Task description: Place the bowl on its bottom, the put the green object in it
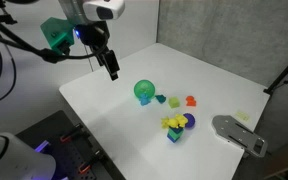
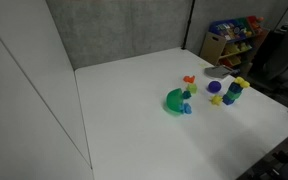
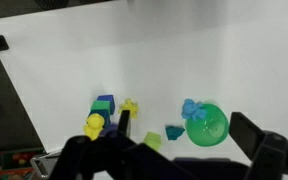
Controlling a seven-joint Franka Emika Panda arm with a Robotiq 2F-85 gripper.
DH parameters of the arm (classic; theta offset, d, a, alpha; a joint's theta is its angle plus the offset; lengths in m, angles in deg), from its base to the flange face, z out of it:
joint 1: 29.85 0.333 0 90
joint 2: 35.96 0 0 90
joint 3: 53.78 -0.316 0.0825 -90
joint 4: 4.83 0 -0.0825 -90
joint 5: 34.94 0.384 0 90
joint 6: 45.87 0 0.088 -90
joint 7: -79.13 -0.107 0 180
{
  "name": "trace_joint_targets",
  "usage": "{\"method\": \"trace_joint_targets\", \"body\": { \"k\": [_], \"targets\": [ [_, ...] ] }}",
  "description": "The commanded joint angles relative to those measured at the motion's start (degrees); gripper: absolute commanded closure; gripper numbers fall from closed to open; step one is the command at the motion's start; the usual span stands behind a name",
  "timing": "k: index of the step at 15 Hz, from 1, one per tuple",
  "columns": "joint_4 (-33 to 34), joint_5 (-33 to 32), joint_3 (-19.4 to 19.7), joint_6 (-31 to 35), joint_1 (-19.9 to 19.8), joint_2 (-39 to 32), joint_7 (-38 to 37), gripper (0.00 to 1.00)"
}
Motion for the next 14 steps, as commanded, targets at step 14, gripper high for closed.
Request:
{"method": "trace_joint_targets", "body": {
  "k": [14],
  "targets": [
    [2.1, 4.1, -3.7, 11.2, 5.6, -15.1, -1.7, 0.0]
  ]
}}
